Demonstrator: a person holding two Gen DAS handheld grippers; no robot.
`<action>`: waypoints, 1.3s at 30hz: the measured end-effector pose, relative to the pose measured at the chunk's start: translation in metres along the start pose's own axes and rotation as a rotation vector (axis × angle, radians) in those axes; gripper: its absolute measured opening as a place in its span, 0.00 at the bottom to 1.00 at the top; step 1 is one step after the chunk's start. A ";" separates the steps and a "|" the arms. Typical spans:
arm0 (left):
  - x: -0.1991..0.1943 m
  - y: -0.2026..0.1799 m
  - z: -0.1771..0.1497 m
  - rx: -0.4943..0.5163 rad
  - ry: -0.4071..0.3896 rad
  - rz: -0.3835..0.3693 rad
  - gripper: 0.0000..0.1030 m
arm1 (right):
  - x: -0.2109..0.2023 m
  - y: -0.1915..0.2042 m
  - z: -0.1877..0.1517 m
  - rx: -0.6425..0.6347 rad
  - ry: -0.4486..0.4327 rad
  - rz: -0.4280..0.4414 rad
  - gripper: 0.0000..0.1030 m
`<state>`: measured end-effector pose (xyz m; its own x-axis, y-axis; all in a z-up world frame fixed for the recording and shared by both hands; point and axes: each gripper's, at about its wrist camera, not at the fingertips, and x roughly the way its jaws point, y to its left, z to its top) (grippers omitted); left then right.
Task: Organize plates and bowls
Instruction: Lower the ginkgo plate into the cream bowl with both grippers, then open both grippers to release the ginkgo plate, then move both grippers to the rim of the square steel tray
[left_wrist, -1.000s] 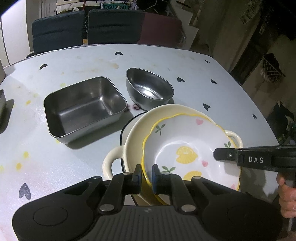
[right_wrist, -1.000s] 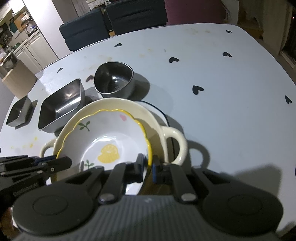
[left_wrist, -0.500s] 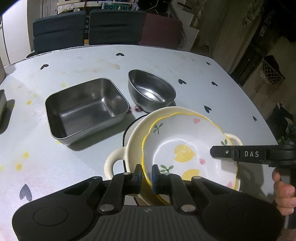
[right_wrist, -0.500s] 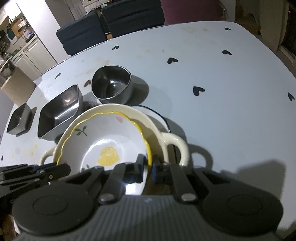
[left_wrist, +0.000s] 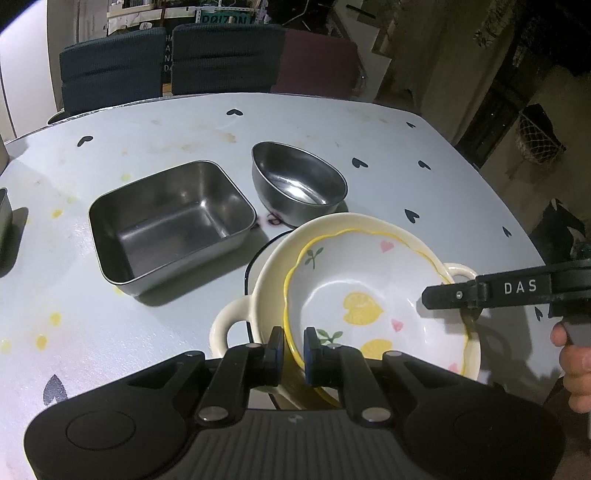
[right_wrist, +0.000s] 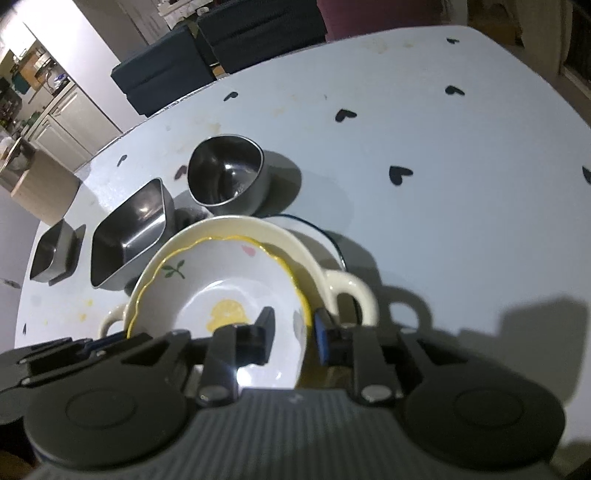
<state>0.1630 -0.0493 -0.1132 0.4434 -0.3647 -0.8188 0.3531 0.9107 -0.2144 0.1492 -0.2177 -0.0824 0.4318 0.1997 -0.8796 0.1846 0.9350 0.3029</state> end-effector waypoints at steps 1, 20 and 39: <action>0.000 0.000 0.000 0.001 0.001 -0.001 0.12 | -0.001 -0.001 0.000 0.002 0.003 0.002 0.27; 0.002 -0.001 0.002 0.005 0.008 -0.017 0.17 | -0.006 -0.001 -0.006 0.010 0.015 0.024 0.42; -0.036 0.001 0.010 -0.012 -0.101 -0.010 0.96 | -0.041 0.001 -0.007 -0.149 -0.194 -0.005 0.99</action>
<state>0.1555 -0.0375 -0.0788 0.5215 -0.3906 -0.7586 0.3481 0.9091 -0.2288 0.1255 -0.2225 -0.0489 0.5949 0.1482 -0.7900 0.0615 0.9716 0.2286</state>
